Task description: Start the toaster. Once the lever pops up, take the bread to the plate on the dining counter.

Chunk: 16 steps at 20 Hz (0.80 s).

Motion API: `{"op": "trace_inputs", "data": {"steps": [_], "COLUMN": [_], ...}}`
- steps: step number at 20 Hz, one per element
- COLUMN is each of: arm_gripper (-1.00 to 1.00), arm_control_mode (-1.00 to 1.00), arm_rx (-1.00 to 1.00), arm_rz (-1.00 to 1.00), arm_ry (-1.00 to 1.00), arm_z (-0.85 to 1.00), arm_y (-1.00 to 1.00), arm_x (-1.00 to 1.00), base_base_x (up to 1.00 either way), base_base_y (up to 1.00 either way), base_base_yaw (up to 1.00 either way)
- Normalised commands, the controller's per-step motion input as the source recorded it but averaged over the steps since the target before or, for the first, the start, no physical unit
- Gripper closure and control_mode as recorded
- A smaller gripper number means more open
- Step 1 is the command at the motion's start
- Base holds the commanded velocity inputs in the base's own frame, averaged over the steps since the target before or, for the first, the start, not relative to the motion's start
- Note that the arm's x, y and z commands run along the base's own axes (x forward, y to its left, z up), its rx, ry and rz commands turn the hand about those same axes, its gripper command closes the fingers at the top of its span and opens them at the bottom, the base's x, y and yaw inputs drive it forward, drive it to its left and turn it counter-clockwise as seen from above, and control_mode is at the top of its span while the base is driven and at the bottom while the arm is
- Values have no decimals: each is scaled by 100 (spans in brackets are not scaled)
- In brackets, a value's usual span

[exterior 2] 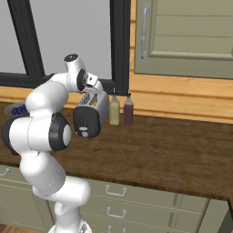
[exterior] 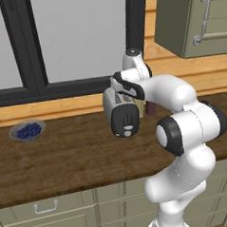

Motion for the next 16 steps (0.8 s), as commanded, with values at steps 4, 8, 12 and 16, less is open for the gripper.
{"op": "trace_inputs", "data": {"steps": [4,8,12,16], "arm_gripper": [-100,-100,-100,-100], "arm_control_mode": [-100,-100,-100,-100], "arm_rx": [0,0,0,0], "arm_rz": [0,0,0,0], "arm_ry": [0,0,0,0], "arm_z": [0,0,0,0], "arm_y": [0,0,0,0], "arm_x": [0,0,0,0], "base_base_x": [0,0,0,0], "base_base_y": [0,0,0,0], "base_base_yaw": [0,0,0,0]}}
